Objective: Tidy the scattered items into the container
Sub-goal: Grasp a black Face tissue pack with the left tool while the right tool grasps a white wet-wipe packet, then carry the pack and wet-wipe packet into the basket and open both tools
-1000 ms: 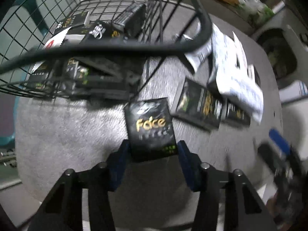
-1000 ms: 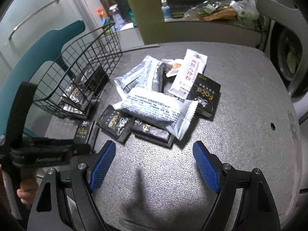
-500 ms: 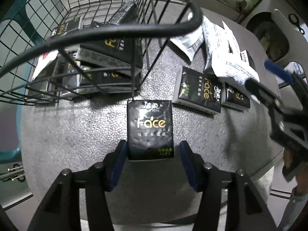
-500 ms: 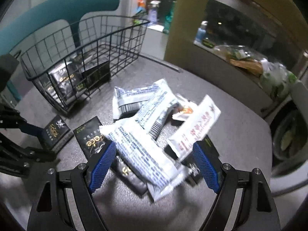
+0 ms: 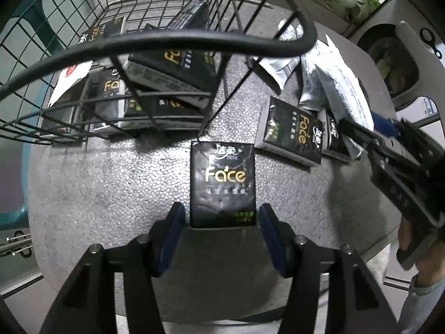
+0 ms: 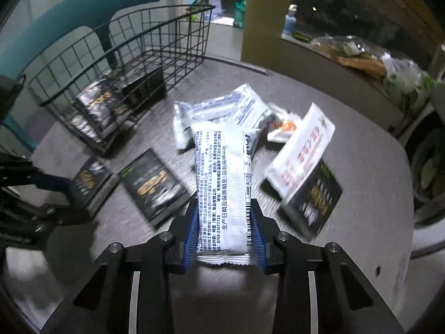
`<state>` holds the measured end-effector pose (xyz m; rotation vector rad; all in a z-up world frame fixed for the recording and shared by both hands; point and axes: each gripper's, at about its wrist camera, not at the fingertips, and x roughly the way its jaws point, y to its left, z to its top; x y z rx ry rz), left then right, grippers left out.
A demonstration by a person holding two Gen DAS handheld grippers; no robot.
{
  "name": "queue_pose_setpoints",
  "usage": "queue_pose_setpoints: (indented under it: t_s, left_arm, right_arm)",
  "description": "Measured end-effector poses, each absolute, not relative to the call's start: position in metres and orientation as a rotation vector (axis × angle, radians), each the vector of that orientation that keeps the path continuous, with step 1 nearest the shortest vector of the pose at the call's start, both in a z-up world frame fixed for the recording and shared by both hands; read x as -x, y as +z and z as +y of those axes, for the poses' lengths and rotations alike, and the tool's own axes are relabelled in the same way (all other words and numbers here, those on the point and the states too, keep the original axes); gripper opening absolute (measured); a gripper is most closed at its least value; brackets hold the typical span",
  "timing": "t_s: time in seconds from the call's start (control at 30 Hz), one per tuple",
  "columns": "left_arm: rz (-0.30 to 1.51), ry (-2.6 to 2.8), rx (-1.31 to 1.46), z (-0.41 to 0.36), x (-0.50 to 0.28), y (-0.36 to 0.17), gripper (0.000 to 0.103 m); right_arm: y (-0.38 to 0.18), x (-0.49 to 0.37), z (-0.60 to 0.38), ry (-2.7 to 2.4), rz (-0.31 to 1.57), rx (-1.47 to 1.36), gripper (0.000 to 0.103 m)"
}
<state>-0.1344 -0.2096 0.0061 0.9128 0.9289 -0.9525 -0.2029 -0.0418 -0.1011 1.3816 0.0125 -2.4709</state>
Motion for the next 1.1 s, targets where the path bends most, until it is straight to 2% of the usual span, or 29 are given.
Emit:
queue_pose_setpoints:
  t_s: [0.17, 0.4, 0.53, 0.67, 0.9, 0.93, 0.97, 1.0, 1.1]
  left_arm:
    - [0.929, -0.934, -0.916, -0.204, 0.140, 0.004, 0.061]
    - [0.902, -0.907, -0.937, -0.201, 0.150, -0.001, 0.061]
    - [0.894, -0.898, -0.930, -0.200, 0.153, -0.001, 0.065]
    - [0.884, -0.887, -0.932, -0.198, 0.156, 0.000, 0.066]
    - [0.861, -0.857, -0.956, -0.197, 0.159, 0.001, 0.066]
    - [0.858, -0.853, -0.962, -0.197, 0.160, 0.001, 0.065]
    - [0.853, -0.846, -0.968, -0.196, 0.161, 0.002, 0.063]
    - [0.845, -0.838, -0.973, -0.195, 0.162, 0.002, 0.053]
    - [0.868, -0.845, -0.973, -0.191, 0.163, 0.005, 0.052]
  right_arm:
    - [-0.100, 0.165, -0.044, -2.438, -0.134, -1.432, 0.035]
    - [-0.111, 0.133, -0.051, -2.444, -0.187, -1.507, 0.036]
    - [-0.114, 0.136, -0.051, -2.471, -0.199, -1.517, 0.053]
    - [-0.116, 0.144, -0.056, -2.468, -0.191, -1.513, 0.053]
    - [-0.118, 0.153, -0.057, -2.467, -0.214, -1.520, 0.053]
    - [-0.118, 0.153, -0.057, -2.466, -0.218, -1.523, 0.049]
    - [-0.118, 0.152, -0.056, -2.464, -0.227, -1.525, 0.038]
    - [-0.118, 0.152, -0.056, -2.463, -0.231, -1.529, 0.035]
    - [-0.115, 0.151, -0.057, -2.464, -0.209, -1.531, 0.035]
